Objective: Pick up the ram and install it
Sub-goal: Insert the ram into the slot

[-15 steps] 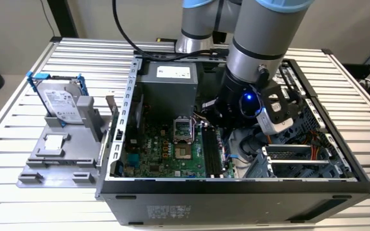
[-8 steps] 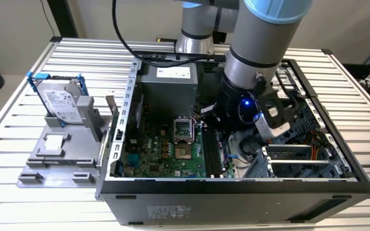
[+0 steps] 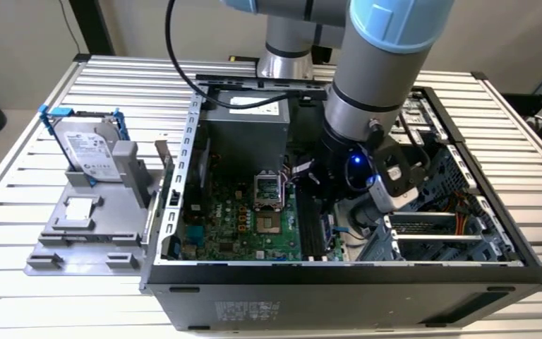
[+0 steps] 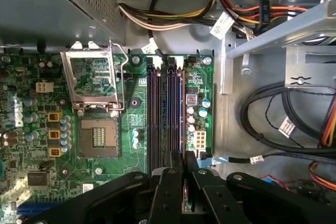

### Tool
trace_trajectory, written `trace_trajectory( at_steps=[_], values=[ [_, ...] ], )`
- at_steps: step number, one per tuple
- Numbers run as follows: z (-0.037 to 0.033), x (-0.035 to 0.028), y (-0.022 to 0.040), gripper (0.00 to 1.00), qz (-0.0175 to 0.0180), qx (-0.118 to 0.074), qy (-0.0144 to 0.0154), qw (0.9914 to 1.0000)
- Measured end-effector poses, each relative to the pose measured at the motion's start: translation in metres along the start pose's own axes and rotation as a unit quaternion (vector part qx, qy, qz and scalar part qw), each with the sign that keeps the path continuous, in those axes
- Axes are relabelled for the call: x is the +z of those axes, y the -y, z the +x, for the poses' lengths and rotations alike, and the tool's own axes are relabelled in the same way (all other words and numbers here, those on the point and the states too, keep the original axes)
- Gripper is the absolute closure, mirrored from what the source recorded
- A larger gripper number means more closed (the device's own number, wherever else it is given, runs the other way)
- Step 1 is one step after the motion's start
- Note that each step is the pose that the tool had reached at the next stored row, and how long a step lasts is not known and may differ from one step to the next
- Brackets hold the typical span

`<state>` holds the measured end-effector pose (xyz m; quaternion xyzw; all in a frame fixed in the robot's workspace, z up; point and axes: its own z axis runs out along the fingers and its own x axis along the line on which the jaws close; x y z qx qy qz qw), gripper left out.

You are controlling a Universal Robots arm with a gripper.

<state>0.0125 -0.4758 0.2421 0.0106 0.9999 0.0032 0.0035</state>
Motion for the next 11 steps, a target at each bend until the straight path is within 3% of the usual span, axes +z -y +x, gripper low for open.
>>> trace_trajectory(
  at_steps=[11],
  values=[
    [-0.0007, 0.0185, -0.0003, 1.00, 0.0000, -0.005, 0.0000, 0.99999]
  ],
)
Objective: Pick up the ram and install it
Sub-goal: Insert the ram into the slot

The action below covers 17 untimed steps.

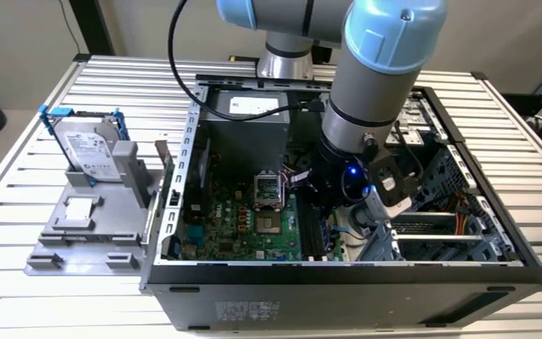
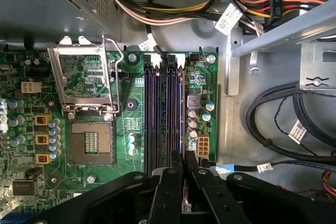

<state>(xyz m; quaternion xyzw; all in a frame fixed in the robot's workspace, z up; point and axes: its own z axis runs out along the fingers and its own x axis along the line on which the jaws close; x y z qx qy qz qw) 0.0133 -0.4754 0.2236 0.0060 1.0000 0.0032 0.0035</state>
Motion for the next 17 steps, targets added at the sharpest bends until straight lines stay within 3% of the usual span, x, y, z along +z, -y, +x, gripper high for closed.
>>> trace_trajectory(
  at_steps=[17],
  values=[
    [0.0000, 0.0053, -0.0023, 1.00, 0.0002, 0.000, -0.0004, 1.00000]
  ],
)
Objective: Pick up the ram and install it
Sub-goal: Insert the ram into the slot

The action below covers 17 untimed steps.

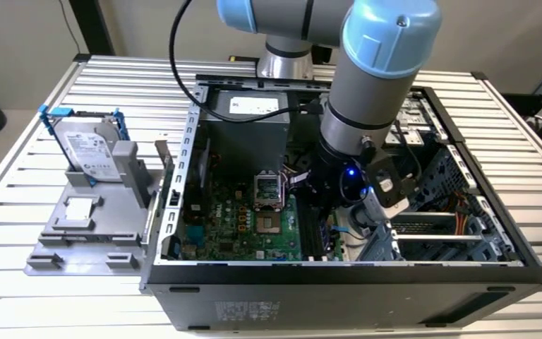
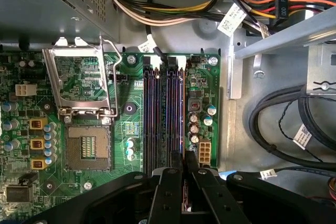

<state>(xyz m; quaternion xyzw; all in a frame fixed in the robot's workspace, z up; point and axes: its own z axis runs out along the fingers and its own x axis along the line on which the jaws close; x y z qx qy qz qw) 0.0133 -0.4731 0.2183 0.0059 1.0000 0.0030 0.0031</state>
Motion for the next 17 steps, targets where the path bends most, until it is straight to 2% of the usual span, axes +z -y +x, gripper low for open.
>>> trace_trajectory(
  at_steps=[13, 17],
  values=[
    [0.0000, 0.0002, 0.0000, 1.00, 0.0000, 0.014, 0.0001, 0.99991],
    [0.0000, 0.0029, 0.0000, 1.00, -0.0001, 0.014, 0.0001, 0.99990]
  ],
)
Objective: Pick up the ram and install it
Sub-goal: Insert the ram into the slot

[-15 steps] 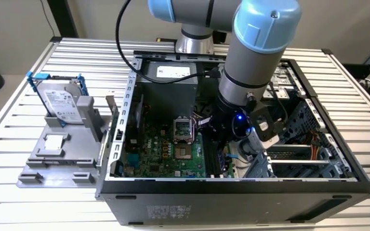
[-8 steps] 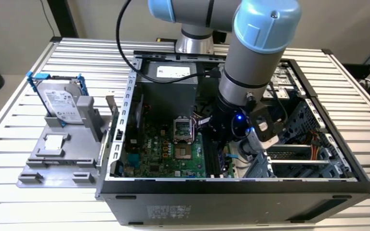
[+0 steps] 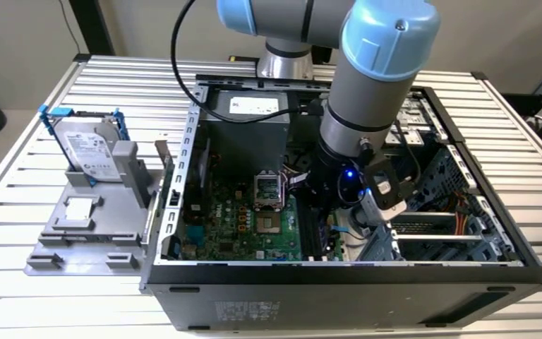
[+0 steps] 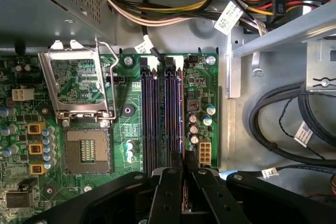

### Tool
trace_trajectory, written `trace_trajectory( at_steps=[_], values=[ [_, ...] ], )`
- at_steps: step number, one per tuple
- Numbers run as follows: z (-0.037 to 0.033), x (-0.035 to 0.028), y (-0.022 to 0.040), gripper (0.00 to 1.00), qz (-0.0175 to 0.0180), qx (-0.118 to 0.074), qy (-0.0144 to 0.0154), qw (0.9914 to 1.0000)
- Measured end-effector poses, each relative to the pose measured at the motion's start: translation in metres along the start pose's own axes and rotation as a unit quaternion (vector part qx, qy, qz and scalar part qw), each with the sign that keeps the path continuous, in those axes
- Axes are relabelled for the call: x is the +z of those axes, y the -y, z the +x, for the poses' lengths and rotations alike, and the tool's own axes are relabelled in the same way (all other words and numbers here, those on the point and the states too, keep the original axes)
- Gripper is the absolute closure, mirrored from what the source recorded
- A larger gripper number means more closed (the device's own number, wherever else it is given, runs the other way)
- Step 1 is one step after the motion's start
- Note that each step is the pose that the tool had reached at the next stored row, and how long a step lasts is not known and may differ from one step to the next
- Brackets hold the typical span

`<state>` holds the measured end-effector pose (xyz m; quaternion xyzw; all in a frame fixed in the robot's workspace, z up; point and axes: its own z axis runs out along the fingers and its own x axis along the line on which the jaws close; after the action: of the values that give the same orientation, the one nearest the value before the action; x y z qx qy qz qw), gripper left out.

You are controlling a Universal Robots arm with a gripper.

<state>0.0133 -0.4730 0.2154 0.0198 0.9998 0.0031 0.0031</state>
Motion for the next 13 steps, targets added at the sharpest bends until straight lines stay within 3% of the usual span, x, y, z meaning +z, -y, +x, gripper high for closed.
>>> trace_trajectory(
  at_steps=[3, 6, 8, 13],
  values=[
    [-0.0001, -0.0001, 0.0000, 1.00, 0.0002, 0.000, -0.0035, 0.99999],
    [-0.0001, 0.0000, 0.0000, 1.00, -0.0008, -0.002, -0.0118, 0.99993],
    [-0.0004, 0.0000, 0.0000, 1.00, -0.0009, -0.002, -0.0153, 0.99988],
    [-0.0028, 0.0006, -0.0001, 1.00, -0.0009, -0.002, -0.0156, 0.99988]
  ],
)
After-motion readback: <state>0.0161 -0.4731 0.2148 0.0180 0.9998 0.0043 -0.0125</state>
